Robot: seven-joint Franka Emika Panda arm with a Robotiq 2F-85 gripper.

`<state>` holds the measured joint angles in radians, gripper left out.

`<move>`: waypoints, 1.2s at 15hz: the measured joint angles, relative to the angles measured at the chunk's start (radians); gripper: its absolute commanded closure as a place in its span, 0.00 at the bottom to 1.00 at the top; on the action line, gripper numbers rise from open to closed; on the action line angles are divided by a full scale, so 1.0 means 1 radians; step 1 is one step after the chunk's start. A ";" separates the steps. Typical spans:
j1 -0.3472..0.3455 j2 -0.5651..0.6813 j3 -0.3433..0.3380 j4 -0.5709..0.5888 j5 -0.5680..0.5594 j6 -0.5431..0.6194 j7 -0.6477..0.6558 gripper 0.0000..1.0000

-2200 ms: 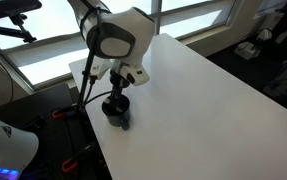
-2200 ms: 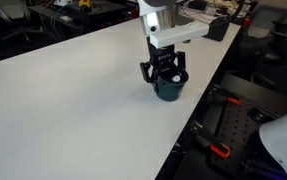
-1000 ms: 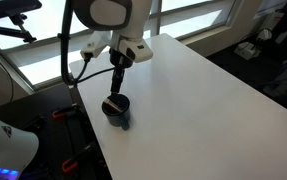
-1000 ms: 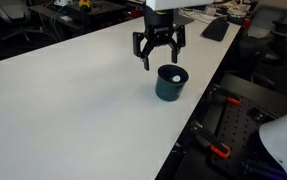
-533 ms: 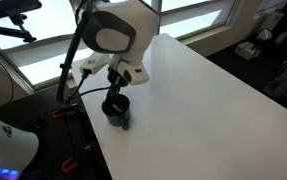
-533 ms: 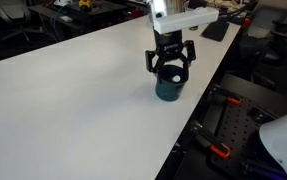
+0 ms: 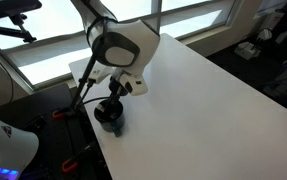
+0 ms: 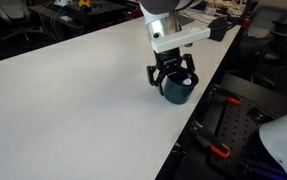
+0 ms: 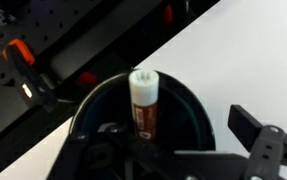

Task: Remove the marker from the cup

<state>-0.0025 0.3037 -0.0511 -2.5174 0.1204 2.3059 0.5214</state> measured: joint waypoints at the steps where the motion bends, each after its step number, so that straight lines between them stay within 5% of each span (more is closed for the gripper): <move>1: 0.003 0.009 0.000 0.006 0.000 0.000 0.000 0.00; 18: 0.088 0.016 0.001 0.126 -0.002 0.003 0.075 0.00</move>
<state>0.0852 0.3200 -0.0504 -2.3910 0.1185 2.3090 0.5966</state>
